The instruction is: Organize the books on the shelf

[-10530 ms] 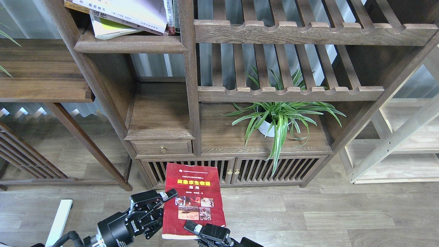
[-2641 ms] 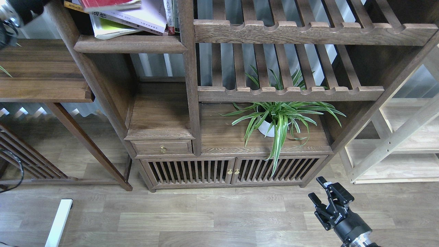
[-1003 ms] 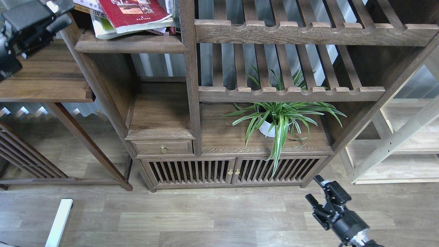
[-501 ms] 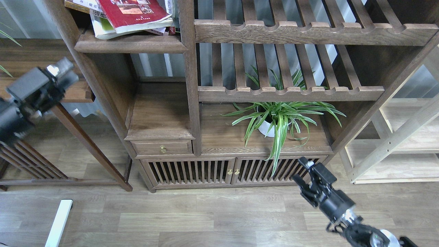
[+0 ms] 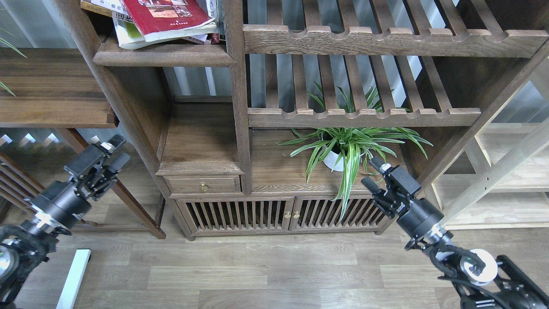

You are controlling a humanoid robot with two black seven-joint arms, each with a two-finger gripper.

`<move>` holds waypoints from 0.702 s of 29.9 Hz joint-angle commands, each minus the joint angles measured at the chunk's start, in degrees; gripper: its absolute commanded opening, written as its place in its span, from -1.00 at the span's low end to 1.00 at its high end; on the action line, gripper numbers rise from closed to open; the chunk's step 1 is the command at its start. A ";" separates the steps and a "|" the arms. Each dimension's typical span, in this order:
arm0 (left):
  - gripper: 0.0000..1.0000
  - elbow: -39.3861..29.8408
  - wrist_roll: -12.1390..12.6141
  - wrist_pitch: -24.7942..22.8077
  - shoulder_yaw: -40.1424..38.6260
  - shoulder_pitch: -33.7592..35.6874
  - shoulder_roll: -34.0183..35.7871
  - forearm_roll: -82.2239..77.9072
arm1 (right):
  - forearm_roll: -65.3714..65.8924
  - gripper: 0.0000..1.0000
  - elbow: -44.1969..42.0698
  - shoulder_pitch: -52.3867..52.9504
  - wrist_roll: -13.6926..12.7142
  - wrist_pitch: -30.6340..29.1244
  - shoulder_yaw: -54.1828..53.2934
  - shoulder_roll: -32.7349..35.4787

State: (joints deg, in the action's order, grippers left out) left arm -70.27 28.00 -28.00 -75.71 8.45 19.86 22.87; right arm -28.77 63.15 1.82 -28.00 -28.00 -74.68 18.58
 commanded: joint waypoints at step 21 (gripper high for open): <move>0.75 0.13 0.00 0.00 -1.10 -0.10 -5.53 -1.07 | 0.38 1.00 2.24 4.25 0.00 0.00 -5.21 1.72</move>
State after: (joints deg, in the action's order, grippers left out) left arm -70.12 28.00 -28.00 -76.58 8.38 14.37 21.97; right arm -28.39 65.39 6.02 -28.00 -28.00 -79.94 20.25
